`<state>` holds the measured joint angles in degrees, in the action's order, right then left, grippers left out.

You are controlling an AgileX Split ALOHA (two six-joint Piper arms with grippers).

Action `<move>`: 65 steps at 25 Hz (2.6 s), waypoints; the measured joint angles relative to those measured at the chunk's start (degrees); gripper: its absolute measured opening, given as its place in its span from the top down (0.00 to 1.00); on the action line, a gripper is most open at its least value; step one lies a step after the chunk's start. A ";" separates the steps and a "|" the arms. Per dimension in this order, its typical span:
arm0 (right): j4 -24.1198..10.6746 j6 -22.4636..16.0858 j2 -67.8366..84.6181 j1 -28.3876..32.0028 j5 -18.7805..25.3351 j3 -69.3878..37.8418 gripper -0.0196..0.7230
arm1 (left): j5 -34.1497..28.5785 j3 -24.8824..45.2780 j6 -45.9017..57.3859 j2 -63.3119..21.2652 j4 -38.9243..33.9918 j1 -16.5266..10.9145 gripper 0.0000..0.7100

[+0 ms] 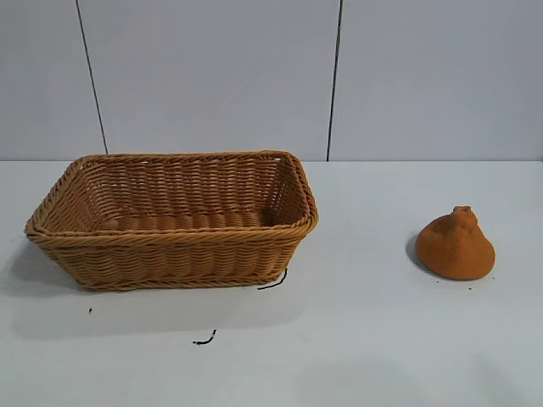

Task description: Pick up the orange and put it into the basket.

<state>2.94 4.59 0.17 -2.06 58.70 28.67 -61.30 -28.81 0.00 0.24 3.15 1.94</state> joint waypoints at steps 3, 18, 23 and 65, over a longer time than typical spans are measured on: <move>0.00 0.00 0.00 0.00 0.00 0.00 0.12 | 0.00 0.00 0.00 0.00 0.00 0.00 0.10; -1.68 -3.95 -36.56 0.00 -2.87 16.70 0.12 | 0.00 0.00 0.00 0.00 0.00 0.00 0.10; 1.99 -4.14 -58.18 0.00 -3.12 26.77 0.12 | 0.05 0.00 0.00 0.00 0.00 0.00 0.10; 6.48 -1.46 -111.42 -0.42 -5.58 61.67 0.88 | 0.10 0.00 0.00 0.00 0.00 0.00 0.10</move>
<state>9.42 3.13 -111.25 -2.48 53.12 90.34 -61.20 -28.81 0.00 0.24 3.15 1.94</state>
